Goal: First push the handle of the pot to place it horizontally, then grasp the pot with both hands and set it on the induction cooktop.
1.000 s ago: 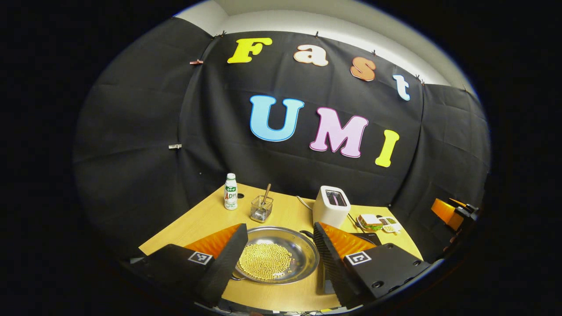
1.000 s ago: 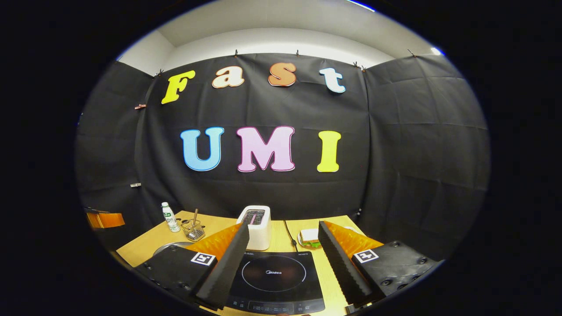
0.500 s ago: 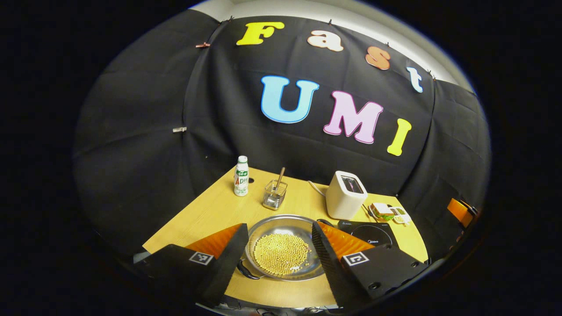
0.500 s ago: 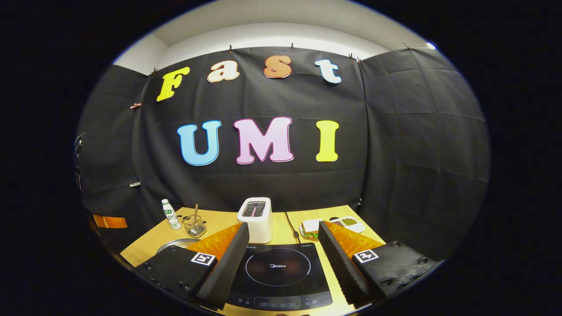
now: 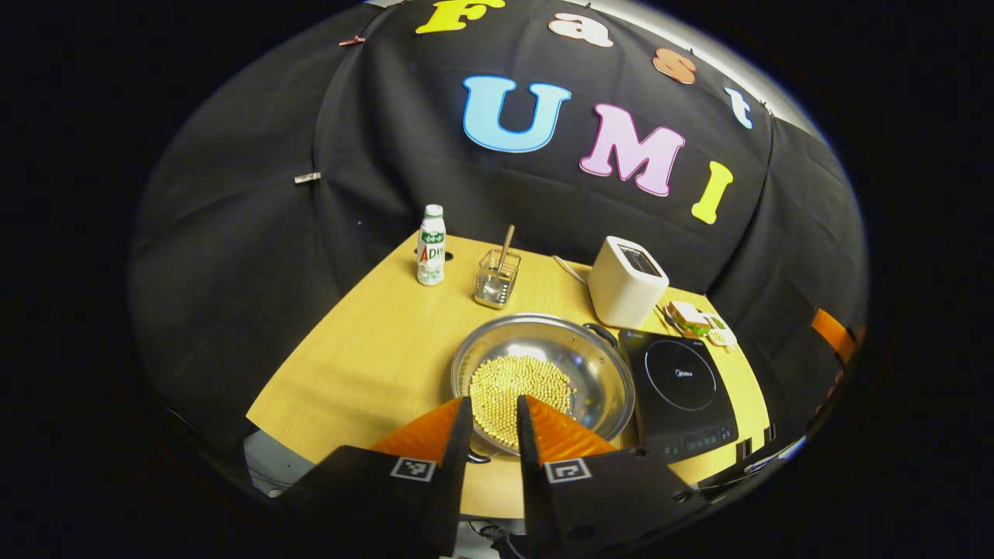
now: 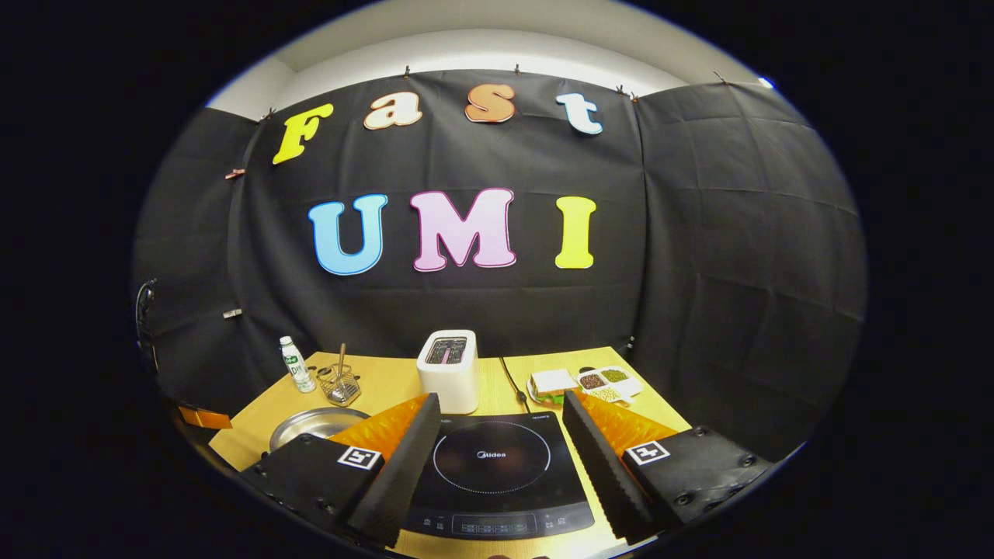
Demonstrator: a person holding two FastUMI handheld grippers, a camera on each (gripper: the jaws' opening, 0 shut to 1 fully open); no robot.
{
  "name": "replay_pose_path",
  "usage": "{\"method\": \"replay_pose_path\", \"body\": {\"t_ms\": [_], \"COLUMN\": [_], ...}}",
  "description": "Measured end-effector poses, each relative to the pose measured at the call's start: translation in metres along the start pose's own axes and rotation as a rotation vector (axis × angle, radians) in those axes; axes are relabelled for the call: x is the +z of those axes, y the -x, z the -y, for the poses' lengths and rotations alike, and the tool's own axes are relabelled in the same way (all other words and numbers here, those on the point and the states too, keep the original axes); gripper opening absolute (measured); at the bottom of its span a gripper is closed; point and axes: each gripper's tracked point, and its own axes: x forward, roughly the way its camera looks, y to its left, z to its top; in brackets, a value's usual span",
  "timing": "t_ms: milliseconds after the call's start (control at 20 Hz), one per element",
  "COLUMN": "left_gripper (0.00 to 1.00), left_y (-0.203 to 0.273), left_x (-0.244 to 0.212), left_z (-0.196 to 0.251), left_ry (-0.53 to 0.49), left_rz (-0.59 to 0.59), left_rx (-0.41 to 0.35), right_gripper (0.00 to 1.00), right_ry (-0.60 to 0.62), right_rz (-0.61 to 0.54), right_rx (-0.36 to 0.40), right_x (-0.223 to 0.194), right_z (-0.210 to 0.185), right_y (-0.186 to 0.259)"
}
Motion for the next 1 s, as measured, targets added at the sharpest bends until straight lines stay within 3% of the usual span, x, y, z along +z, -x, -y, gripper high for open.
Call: {"method": "replay_pose_path", "body": {"t_ms": [150, 400, 600, 1000], "left_gripper": [0.19, 0.05, 0.05, 0.05], "left_y": [-0.009, -0.024, -0.035, -0.056], "left_x": [-0.033, -0.063, -0.091, -0.131], "left_z": [0.012, 0.018, 0.029, 0.037], "left_ry": [-0.049, -0.116, -0.143, -0.269], "left_rz": [-0.076, -0.156, -0.240, -0.401], "left_rx": [-0.072, -0.141, -0.240, -0.339], "right_gripper": [0.99, 0.99, 0.99, 0.99], "right_ry": [-0.006, 0.003, 0.021, 0.015], "right_rz": [-0.022, -0.063, -0.070, -0.073], "right_rx": [-0.017, -0.018, -0.030, -0.080], "right_x": [-0.012, -0.036, -0.044, -0.047], "right_z": [-0.005, -0.019, -0.025, -0.020], "right_y": [0.004, 0.014, 0.022, 0.033]}}
